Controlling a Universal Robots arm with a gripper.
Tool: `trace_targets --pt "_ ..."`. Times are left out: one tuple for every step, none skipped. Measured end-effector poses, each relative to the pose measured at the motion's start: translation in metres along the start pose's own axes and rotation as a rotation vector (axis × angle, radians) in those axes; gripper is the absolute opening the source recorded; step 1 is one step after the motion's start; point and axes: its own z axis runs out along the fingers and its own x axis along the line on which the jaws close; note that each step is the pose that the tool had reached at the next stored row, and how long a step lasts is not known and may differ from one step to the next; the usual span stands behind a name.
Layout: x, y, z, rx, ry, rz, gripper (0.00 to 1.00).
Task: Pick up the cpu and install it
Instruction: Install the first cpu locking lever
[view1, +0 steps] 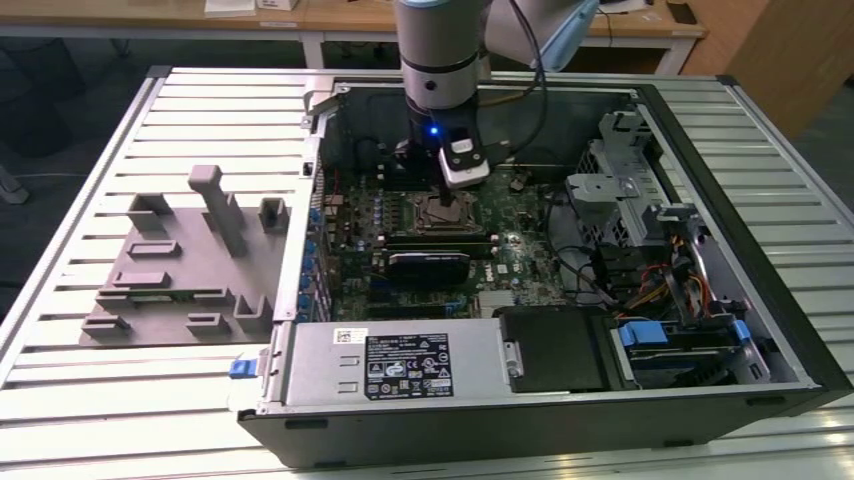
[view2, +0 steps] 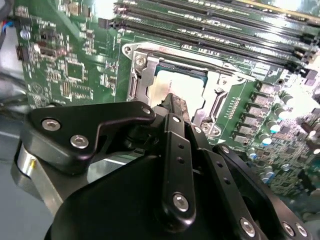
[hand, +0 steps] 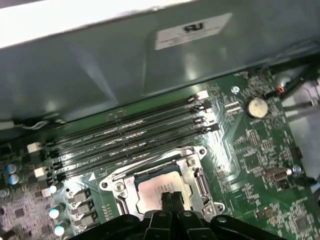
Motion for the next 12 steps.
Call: trace_targets --pt "0.0000 0.0000 -0.0003 -0.0007 0.0007 -0.008 0.11" --pt "-0.0001 0.0000 -0.0011 -0.0011 0.0010 -0.012 0.11" --pt "-0.0002 0.0002 -0.0024 -0.0015 0.0013 -0.016 0.11" --pt "-0.0004 0.0003 -0.0040 -0.0017 0.0015 -0.018 0.11" --pt "-0.0006 0.0005 -0.0058 -0.0019 0.0016 -0.019 0.11" --pt "-0.0008 0.0006 -0.0075 -0.0017 0.0016 -0.020 0.11" --pt "-0.0009 0.0007 -0.0091 -0.0015 0.0017 -0.021 0.11" --pt "-0.0011 0.0008 -0.0107 -0.0012 0.0017 -0.023 0.11" --pt "-0.0012 0.0010 -0.0120 -0.0011 0.0016 -0.024 0.11" --pt "-0.0014 0.0011 -0.0132 -0.0007 0.0016 -0.025 0.11" --pt "-0.0015 0.0012 -0.0143 -0.0003 0.0014 -0.026 0.11" --pt "-0.0016 0.0012 -0.0151 0.0003 0.0013 -0.027 0.11"
